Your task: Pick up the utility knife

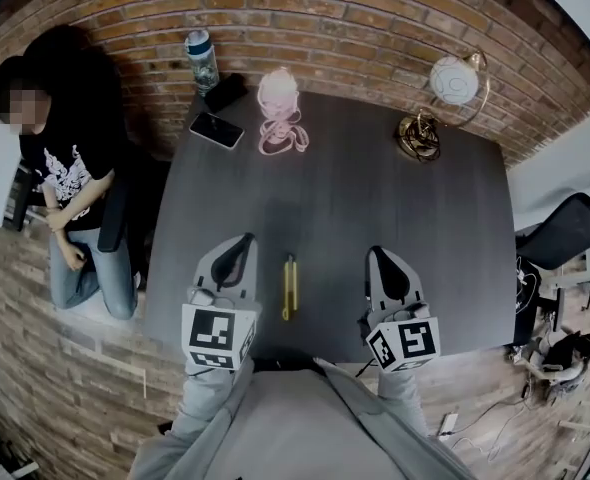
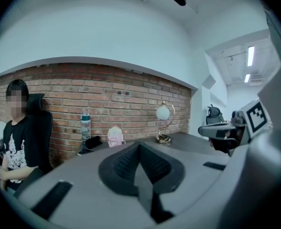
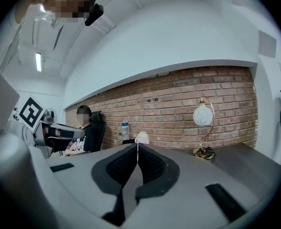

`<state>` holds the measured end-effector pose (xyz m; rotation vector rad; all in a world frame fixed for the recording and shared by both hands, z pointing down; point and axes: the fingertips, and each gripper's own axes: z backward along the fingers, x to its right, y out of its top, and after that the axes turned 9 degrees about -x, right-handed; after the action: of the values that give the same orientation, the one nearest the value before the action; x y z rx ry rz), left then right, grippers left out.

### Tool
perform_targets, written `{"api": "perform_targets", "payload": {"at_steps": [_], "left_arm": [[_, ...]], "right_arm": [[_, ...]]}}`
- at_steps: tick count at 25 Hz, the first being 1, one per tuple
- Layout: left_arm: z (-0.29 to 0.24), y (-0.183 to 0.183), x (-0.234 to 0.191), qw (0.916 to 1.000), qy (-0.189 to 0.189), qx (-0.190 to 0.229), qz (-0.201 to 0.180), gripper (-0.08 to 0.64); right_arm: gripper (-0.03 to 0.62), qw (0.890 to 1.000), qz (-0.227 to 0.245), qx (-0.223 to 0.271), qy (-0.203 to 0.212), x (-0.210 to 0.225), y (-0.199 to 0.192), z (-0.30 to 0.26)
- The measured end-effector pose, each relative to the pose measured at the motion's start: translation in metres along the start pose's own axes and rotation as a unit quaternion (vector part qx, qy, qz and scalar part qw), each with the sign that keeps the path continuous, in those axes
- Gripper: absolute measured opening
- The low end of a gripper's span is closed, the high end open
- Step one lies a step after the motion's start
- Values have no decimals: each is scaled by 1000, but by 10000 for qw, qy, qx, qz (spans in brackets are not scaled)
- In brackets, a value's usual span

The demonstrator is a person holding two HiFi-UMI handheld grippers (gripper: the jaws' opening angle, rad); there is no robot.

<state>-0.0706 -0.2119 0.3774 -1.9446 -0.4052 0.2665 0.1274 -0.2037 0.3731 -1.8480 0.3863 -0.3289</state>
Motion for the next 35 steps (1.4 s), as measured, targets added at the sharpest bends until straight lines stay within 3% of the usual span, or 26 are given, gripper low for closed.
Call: {"api": "perform_targets", "payload": {"at_steps": [10, 15, 26, 35], "left_arm": [[-17, -41, 17, 9977, -398, -542, 42, 18], [-30, -77, 28, 9940, -514, -903, 328, 20], [-44, -132, 60, 9851, -758, -1440, 556, 23], [-59, -169, 88, 9773, -925, -1835, 522, 137]], "right_arm": [[18, 9990, -219, -106, -380, 7, -17, 7], [18, 9982, -269, -259, -474, 7, -35, 12], [18, 9958, -548, -455, -576, 5, -65, 25], [18, 9938, -732, -598, -584, 11, -85, 29]]}}
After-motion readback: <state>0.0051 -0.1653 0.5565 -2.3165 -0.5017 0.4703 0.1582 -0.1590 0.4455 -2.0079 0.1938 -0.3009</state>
